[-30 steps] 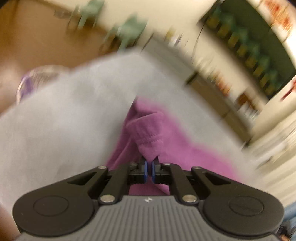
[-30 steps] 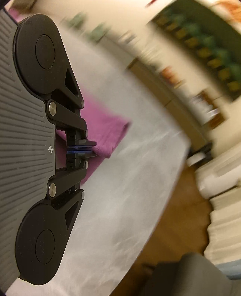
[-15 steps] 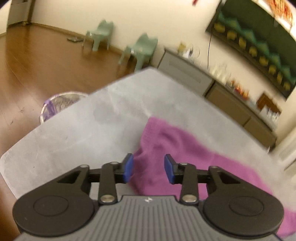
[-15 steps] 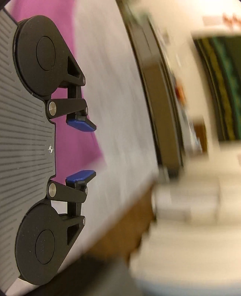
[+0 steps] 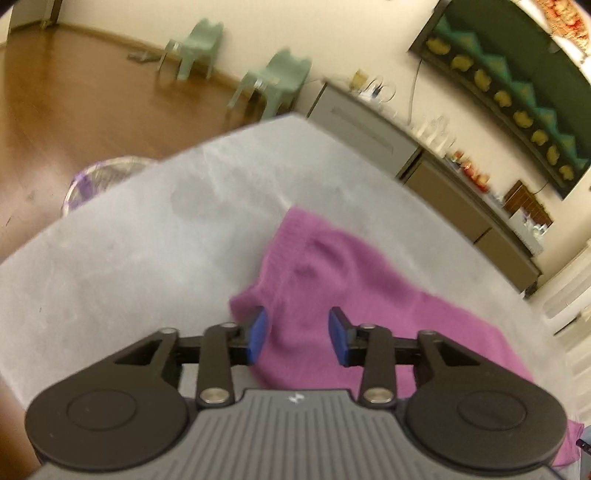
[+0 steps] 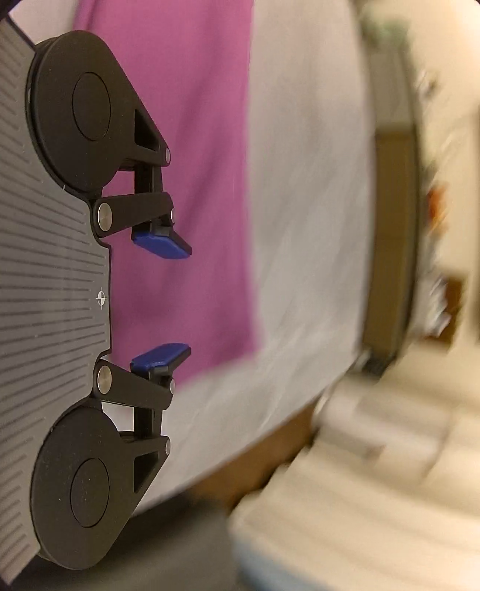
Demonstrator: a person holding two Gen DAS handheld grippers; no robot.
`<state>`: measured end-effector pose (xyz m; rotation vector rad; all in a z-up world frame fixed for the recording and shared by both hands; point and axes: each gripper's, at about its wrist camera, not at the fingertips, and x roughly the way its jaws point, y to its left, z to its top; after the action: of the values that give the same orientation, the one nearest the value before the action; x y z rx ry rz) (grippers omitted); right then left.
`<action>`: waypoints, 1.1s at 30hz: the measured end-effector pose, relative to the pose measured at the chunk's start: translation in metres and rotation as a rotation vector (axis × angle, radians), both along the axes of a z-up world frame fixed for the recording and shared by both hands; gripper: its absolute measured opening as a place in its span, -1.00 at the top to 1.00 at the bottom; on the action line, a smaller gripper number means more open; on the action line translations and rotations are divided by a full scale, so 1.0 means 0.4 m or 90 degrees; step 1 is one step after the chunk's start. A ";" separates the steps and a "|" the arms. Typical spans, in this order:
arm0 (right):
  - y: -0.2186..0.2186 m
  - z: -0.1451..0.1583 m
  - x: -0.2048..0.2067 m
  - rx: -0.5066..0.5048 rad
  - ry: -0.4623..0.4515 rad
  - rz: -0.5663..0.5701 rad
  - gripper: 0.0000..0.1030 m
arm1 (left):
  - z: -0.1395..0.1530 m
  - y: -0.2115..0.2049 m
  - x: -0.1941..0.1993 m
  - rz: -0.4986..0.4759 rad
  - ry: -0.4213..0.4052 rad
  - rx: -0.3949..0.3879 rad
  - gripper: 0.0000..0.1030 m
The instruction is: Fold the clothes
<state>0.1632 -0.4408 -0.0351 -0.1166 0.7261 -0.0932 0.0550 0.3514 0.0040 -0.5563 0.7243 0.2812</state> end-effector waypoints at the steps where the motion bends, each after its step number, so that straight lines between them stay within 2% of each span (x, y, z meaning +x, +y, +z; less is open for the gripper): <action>1: 0.030 0.022 -0.015 0.022 -0.006 0.043 -0.18 | -0.006 -0.007 0.012 -0.011 0.007 0.004 0.20; 2: 0.067 0.029 -0.031 0.040 -0.009 0.089 -0.20 | -0.017 -0.016 0.029 -0.021 0.022 0.011 0.20; 4: 0.127 0.011 -0.038 0.028 0.011 0.150 -0.21 | -0.039 -0.033 0.063 -0.039 0.051 0.027 0.21; 5: 0.156 0.002 -0.040 0.022 0.022 0.180 -0.22 | -0.039 -0.032 0.072 -0.045 0.043 0.032 0.21; 6: 0.170 -0.019 -0.035 -0.002 0.045 0.185 -0.22 | -0.033 -0.026 0.075 -0.049 0.024 0.036 0.30; 7: 0.182 -0.041 -0.029 -0.027 0.070 0.187 -0.21 | -0.026 -0.020 0.079 -0.053 0.004 0.039 0.88; 8: 0.194 -0.063 -0.023 -0.052 0.095 0.189 -0.28 | -0.020 -0.013 0.083 -0.057 -0.015 0.043 0.97; 9: 0.196 -0.070 -0.024 -0.080 0.079 0.185 -0.42 | -0.013 -0.007 0.087 -0.061 -0.035 0.047 0.99; 11: 0.196 -0.073 -0.021 -0.108 0.089 0.173 -0.42 | 0.006 0.013 0.085 -0.060 -0.079 0.046 0.99; 12: 0.191 -0.075 -0.020 -0.109 0.095 0.163 -0.43 | 0.000 0.032 0.084 -0.047 -0.066 0.039 0.99; 14: 0.198 -0.078 -0.021 -0.120 0.100 0.160 -0.44 | -0.039 0.070 0.093 -0.019 0.002 0.029 0.96; 15: 0.203 -0.081 -0.018 -0.125 0.100 0.155 -0.47 | -0.047 0.086 0.081 -0.008 0.009 0.016 0.94; 16: 0.208 -0.083 -0.014 -0.129 0.100 0.150 -0.50 | -0.050 0.101 0.062 0.001 0.003 -0.002 0.83; 17: 0.213 -0.083 -0.013 -0.136 0.099 0.146 -0.51 | -0.053 0.116 0.042 0.011 -0.004 -0.020 0.71; 18: 0.226 -0.076 -0.019 -0.163 0.088 0.138 -0.49 | -0.044 0.127 0.016 0.018 -0.016 -0.030 0.41; 19: 0.239 -0.069 -0.025 -0.192 0.076 0.130 -0.39 | -0.033 0.131 -0.011 0.025 -0.028 -0.034 0.13; 20: 0.256 -0.028 -0.058 -0.224 0.046 0.131 -0.28 | -0.032 0.129 -0.034 0.030 -0.025 -0.041 0.06; 21: 0.302 0.001 -0.078 -0.240 0.006 0.146 -0.28 | -0.037 0.125 -0.055 0.033 -0.015 -0.050 0.05; 23: 0.425 0.040 -0.136 -0.199 -0.066 0.214 -0.32 | -0.062 0.115 -0.065 0.021 0.016 -0.081 0.09; 25: 0.595 0.042 -0.199 -0.154 -0.102 0.336 -0.48 | -0.087 0.098 -0.043 -0.006 0.050 -0.076 0.18; 27: 0.795 0.013 -0.265 -0.162 -0.115 0.493 -0.57 | -0.098 0.085 -0.027 -0.023 0.057 -0.068 0.19; 30: 1.086 -0.033 -0.351 -0.179 -0.148 0.677 -0.67 | -0.082 0.078 -0.011 -0.056 0.008 -0.089 0.14; 33: 1.331 -0.067 -0.392 -0.201 -0.196 0.783 -0.74 | -0.042 0.085 -0.025 -0.082 -0.067 -0.108 0.14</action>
<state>0.0064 0.0917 -0.0621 -0.8100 0.2332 0.9347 0.0448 0.3852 -0.0129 -0.6777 0.6821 0.0697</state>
